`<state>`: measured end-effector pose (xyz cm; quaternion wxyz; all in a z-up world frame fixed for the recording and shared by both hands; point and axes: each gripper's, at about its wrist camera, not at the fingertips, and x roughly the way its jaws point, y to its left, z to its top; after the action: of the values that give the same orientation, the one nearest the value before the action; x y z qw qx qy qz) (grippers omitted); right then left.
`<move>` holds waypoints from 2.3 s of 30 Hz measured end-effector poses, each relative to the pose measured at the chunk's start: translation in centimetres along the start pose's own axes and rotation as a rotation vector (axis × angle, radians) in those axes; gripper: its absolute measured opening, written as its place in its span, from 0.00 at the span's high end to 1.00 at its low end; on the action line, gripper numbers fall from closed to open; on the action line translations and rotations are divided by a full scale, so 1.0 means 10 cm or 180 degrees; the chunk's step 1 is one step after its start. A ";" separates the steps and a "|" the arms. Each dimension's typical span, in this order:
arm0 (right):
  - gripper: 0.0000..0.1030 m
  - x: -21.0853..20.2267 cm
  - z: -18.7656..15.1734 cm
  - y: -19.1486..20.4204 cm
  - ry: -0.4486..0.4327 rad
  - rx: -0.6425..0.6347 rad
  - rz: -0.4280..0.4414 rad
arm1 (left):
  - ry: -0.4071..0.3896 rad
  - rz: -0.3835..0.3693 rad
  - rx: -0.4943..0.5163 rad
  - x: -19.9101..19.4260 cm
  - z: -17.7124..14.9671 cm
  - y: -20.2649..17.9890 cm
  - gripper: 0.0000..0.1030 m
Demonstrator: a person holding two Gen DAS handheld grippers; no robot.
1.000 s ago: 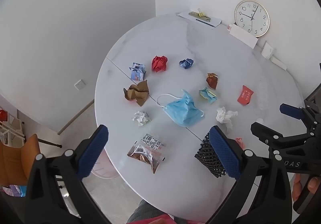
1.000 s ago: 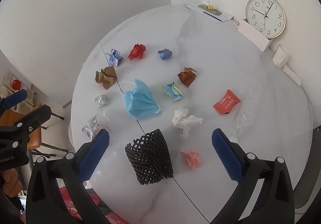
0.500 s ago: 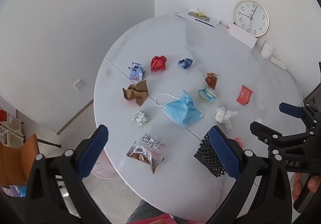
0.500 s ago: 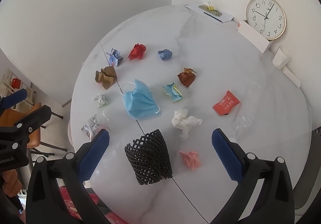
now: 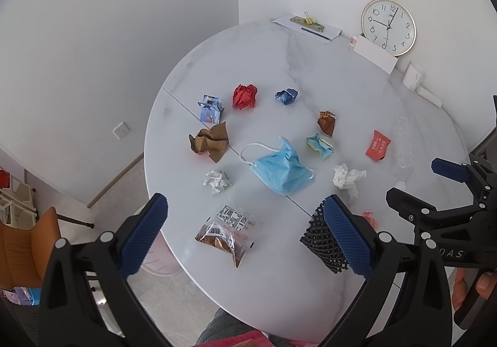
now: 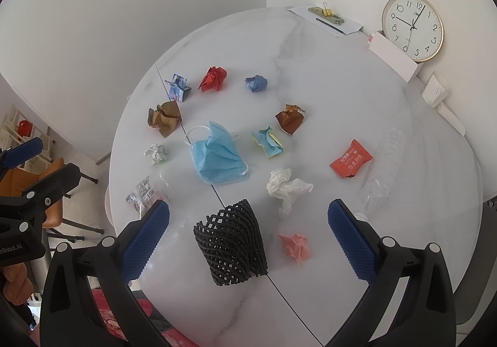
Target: Collect trash
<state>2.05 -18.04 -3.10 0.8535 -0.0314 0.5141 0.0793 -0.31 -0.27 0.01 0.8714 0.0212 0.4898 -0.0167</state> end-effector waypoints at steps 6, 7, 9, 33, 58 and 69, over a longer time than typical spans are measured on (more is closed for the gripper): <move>0.02 0.01 0.00 0.01 0.0002 -0.0002 -0.0005 | 0.0001 -0.0005 0.0003 0.00 0.00 0.01 0.06; 0.02 0.01 0.00 0.01 0.0002 -0.0001 -0.0005 | 0.0001 -0.0004 0.0003 0.00 0.00 0.01 0.06; 0.02 0.01 0.01 0.01 0.0003 -0.0006 -0.0005 | 0.0003 -0.0005 0.0000 0.00 0.00 0.01 0.06; 0.02 0.07 -0.06 0.02 0.0033 0.0006 -0.0006 | 0.0034 -0.0017 0.0053 0.05 -0.09 -0.03 0.06; 0.02 0.84 -0.73 0.24 0.0311 -0.0043 0.0122 | 0.0367 -0.0329 0.0501 0.85 -0.58 0.38 0.06; 0.02 1.44 -0.83 0.32 0.0629 -0.0230 -0.0029 | 0.0677 -0.0365 0.0789 1.79 -0.75 0.32 0.06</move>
<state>0.91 -14.49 -19.61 0.7973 -0.0722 0.5924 0.0904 2.75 3.22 -19.07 0.8030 0.1023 0.5738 -0.1244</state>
